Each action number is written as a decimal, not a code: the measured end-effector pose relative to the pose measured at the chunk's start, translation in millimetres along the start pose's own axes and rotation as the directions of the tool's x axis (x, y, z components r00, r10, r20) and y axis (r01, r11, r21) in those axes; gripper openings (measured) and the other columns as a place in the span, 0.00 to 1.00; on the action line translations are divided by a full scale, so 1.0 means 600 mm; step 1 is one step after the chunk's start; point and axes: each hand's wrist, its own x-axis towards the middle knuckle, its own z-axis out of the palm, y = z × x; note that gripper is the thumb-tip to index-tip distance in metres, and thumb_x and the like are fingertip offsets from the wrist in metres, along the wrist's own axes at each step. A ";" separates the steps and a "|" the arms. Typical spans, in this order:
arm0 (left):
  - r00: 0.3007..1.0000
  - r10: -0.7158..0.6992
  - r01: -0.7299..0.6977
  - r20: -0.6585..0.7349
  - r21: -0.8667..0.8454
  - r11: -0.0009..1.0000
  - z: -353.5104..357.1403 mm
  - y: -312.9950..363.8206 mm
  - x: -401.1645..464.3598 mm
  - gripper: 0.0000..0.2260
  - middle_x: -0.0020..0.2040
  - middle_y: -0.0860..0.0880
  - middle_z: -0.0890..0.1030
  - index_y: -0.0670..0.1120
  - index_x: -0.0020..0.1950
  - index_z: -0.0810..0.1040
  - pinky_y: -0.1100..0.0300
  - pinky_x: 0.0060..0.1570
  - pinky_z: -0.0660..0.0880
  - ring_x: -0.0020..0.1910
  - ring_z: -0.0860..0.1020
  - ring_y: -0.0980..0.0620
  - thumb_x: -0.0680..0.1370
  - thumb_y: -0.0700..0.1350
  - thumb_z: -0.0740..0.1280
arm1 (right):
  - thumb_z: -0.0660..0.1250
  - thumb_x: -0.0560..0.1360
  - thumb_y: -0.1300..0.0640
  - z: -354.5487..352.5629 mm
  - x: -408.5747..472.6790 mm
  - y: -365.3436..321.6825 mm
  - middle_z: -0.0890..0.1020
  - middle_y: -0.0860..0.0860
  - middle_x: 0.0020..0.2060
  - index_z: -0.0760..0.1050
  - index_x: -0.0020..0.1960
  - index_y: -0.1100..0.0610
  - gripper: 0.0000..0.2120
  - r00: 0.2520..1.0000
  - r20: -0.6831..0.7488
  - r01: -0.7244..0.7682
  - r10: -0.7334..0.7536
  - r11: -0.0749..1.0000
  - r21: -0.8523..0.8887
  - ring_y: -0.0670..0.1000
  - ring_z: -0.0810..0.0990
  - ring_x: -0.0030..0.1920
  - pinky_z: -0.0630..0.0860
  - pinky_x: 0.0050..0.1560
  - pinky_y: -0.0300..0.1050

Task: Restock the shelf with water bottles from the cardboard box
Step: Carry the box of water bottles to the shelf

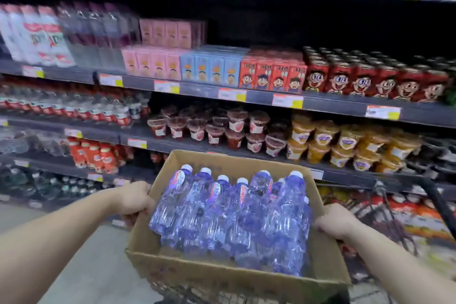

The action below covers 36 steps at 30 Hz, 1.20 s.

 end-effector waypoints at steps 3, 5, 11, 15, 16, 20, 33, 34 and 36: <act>0.998 0.006 -0.007 0.067 0.004 1.000 0.031 0.012 0.095 0.11 0.29 0.40 0.78 0.42 0.34 0.75 0.61 0.21 0.69 0.24 0.75 0.46 0.54 0.43 0.65 | 0.68 0.68 0.61 0.030 0.069 0.016 0.81 0.54 0.31 0.78 0.32 0.61 0.07 0.999 -0.003 -0.036 0.036 0.999 -0.015 0.53 0.79 0.31 0.69 0.25 0.39; 0.992 -0.035 0.036 0.119 -0.006 0.999 0.056 -0.006 0.167 0.11 0.33 0.36 0.79 0.39 0.41 0.77 0.61 0.21 0.72 0.26 0.77 0.43 0.59 0.39 0.67 | 0.68 0.68 0.60 0.057 0.106 0.030 0.82 0.54 0.35 0.80 0.36 0.60 0.04 0.998 0.004 -0.059 0.059 0.997 -0.051 0.54 0.80 0.36 0.70 0.31 0.40; 0.942 -0.150 0.138 0.301 0.061 0.989 0.123 -0.074 0.350 0.20 0.43 0.36 0.84 0.39 0.52 0.78 0.55 0.27 0.79 0.38 0.85 0.36 0.61 0.42 0.70 | 0.66 0.71 0.59 0.148 0.182 0.072 0.86 0.58 0.44 0.82 0.42 0.62 0.08 0.984 0.111 -0.127 0.137 0.988 -0.094 0.58 0.84 0.47 0.74 0.40 0.46; 0.925 -0.154 0.142 0.347 0.058 0.988 0.155 -0.045 0.359 0.12 0.34 0.45 0.78 0.44 0.41 0.74 0.64 0.19 0.72 0.25 0.77 0.52 0.58 0.42 0.64 | 0.67 0.73 0.61 0.219 0.203 0.097 0.85 0.58 0.47 0.79 0.40 0.54 0.05 0.975 0.127 -0.175 0.182 0.982 -0.065 0.59 0.83 0.52 0.73 0.45 0.47; 0.920 -0.153 0.136 0.361 0.071 0.988 0.165 -0.049 0.370 0.12 0.34 0.45 0.78 0.45 0.40 0.74 0.65 0.19 0.71 0.26 0.77 0.51 0.58 0.42 0.63 | 0.67 0.73 0.61 0.237 0.208 0.104 0.85 0.59 0.47 0.77 0.37 0.53 0.07 0.970 0.140 -0.189 0.197 0.980 -0.067 0.60 0.83 0.52 0.74 0.46 0.48; 0.903 -0.163 0.131 0.398 0.107 0.986 0.204 -0.100 0.428 0.14 0.39 0.42 0.79 0.44 0.42 0.75 0.64 0.21 0.73 0.37 0.80 0.43 0.57 0.43 0.64 | 0.66 0.73 0.59 0.305 0.232 0.138 0.83 0.56 0.40 0.74 0.34 0.54 0.09 0.943 0.164 -0.283 0.291 0.957 -0.070 0.59 0.83 0.48 0.73 0.41 0.46; 0.941 -0.273 0.234 0.200 0.200 0.952 0.310 -0.209 0.520 0.21 0.50 0.41 0.84 0.43 0.55 0.76 0.58 0.37 0.78 0.44 0.83 0.42 0.70 0.55 0.70 | 0.63 0.78 0.52 0.477 0.297 0.162 0.83 0.62 0.49 0.72 0.46 0.55 0.07 0.901 0.146 -0.420 0.409 0.906 0.055 0.61 0.80 0.47 0.72 0.44 0.47; 0.948 -0.269 0.225 0.171 0.239 0.945 0.317 -0.217 0.521 0.21 0.53 0.42 0.84 0.45 0.56 0.76 0.57 0.43 0.78 0.48 0.82 0.43 0.71 0.58 0.67 | 0.64 0.78 0.53 0.487 0.297 0.164 0.83 0.62 0.50 0.73 0.48 0.56 0.06 0.896 0.137 -0.433 0.422 0.899 0.065 0.62 0.81 0.49 0.72 0.44 0.48; 0.958 -0.258 0.217 0.128 0.271 0.938 0.325 -0.231 0.522 0.24 0.54 0.44 0.83 0.46 0.56 0.76 0.56 0.48 0.77 0.52 0.82 0.43 0.69 0.62 0.63 | 0.64 0.78 0.54 0.503 0.298 0.167 0.82 0.62 0.50 0.74 0.51 0.58 0.07 0.881 0.120 -0.467 0.458 0.882 0.065 0.61 0.81 0.51 0.70 0.43 0.46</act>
